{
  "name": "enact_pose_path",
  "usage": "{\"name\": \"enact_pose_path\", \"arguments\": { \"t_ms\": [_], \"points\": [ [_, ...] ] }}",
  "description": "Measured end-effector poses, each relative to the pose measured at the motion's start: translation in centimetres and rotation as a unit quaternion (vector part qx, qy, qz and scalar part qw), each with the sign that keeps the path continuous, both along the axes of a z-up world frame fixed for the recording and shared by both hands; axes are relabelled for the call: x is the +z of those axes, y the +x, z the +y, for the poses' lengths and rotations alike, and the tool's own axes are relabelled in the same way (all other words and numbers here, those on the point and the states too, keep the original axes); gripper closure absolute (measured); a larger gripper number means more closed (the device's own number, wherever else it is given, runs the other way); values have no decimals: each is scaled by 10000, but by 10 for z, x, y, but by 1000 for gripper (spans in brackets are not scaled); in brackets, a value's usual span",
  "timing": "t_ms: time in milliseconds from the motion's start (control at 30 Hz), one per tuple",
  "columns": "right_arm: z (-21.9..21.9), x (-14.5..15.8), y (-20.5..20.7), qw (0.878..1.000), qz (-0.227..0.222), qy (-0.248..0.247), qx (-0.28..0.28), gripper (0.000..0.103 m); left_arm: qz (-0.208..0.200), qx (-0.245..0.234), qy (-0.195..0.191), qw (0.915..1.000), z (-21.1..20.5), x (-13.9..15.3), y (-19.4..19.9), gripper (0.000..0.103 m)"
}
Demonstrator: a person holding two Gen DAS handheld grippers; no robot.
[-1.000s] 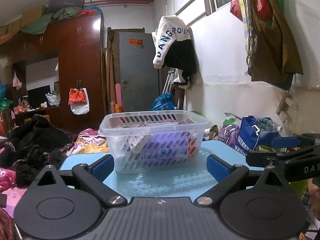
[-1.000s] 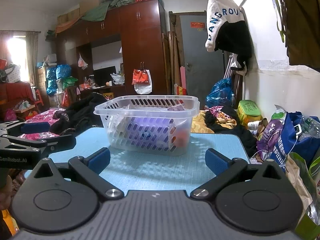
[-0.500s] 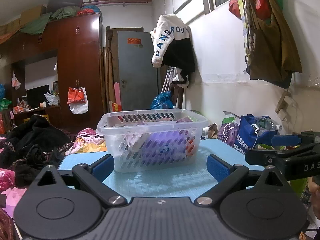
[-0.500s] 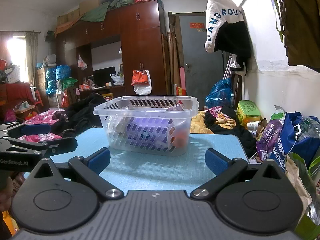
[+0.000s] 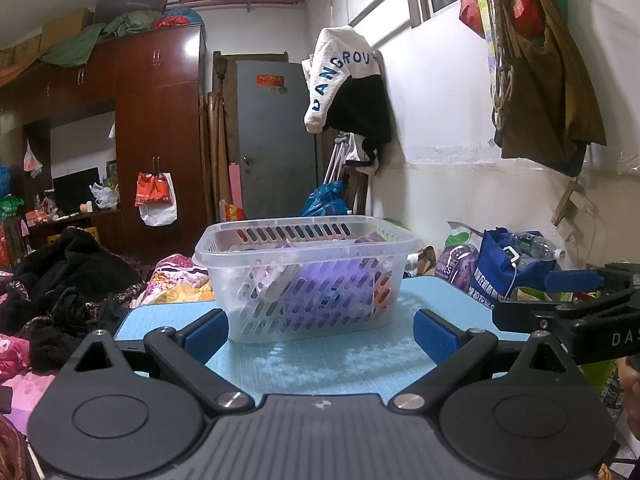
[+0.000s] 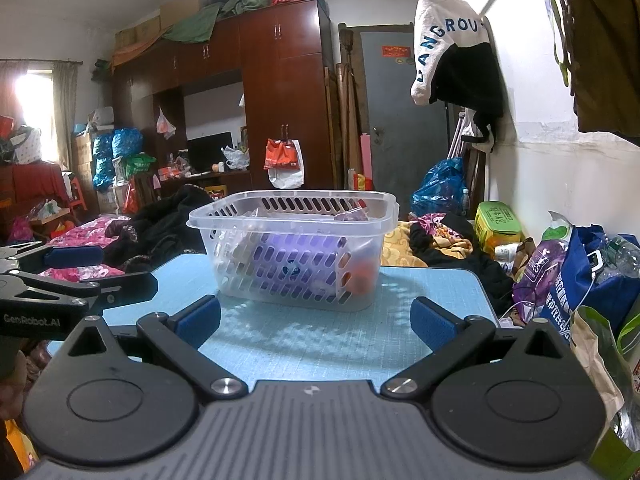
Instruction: Organize objects
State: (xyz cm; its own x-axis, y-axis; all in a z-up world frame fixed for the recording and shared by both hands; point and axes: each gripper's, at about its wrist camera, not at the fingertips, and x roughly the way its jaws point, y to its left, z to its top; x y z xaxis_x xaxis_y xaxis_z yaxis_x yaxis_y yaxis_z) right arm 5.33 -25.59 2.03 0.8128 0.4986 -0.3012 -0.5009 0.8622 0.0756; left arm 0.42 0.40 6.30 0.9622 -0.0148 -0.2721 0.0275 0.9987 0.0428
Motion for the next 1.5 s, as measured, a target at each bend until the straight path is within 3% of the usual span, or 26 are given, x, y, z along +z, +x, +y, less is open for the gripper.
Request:
{"name": "enact_pose_path", "arguments": {
  "t_ms": [1500],
  "points": [
    [-3,-5,3,10000,5,-15,-10,0,102,10,36,9999,-3,-6,7,3]
  ]
}}
